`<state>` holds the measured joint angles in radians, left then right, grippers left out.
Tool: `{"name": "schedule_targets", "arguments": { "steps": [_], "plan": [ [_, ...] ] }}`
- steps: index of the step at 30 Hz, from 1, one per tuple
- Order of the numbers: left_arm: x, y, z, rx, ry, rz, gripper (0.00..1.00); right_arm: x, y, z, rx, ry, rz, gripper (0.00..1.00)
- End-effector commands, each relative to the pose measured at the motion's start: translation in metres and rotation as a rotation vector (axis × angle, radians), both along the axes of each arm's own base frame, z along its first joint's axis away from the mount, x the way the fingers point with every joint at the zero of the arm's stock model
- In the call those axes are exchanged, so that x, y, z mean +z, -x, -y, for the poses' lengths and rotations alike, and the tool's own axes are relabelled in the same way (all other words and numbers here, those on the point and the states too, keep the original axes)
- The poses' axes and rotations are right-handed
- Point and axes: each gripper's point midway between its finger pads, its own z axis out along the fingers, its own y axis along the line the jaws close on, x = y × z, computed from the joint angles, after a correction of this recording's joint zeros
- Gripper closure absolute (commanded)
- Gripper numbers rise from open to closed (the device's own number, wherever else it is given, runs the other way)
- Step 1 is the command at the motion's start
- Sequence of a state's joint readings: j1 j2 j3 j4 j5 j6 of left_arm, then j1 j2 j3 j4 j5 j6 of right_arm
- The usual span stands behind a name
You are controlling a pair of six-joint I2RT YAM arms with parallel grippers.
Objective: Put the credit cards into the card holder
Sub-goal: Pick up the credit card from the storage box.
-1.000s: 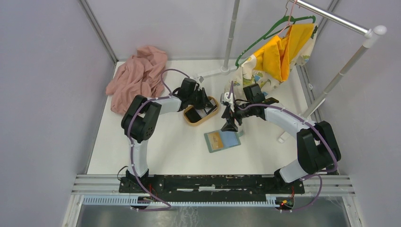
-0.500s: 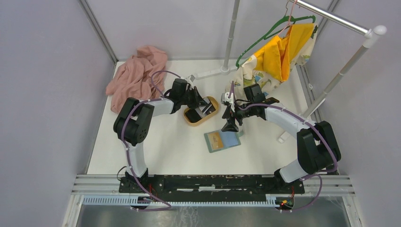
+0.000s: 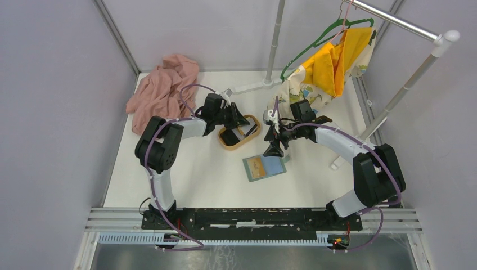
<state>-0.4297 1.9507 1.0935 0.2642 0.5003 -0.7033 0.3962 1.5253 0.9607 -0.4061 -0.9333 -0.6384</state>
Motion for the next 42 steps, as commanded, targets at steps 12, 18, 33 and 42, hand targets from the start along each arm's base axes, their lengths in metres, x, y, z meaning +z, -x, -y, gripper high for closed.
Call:
{"name": "schedule_targets", "arguments": {
  "steps": [12,18,33,42],
  "plan": [
    [0.022,-0.005,0.0,0.016,0.053,0.036,0.76,0.017,-0.01,-0.005,0.021,-0.043,0.05,0.23],
    [0.024,-0.005,-0.004,0.027,0.06,0.035,0.77,0.017,-0.01,-0.005,0.02,-0.042,0.048,0.23],
    [0.031,-0.005,-0.008,0.048,0.098,0.032,0.78,0.017,-0.009,-0.005,0.021,-0.044,0.047,0.23],
    [0.038,-0.005,-0.01,0.058,0.124,0.036,0.8,0.017,-0.009,-0.005,0.022,-0.045,0.045,0.23]
  ]
}}
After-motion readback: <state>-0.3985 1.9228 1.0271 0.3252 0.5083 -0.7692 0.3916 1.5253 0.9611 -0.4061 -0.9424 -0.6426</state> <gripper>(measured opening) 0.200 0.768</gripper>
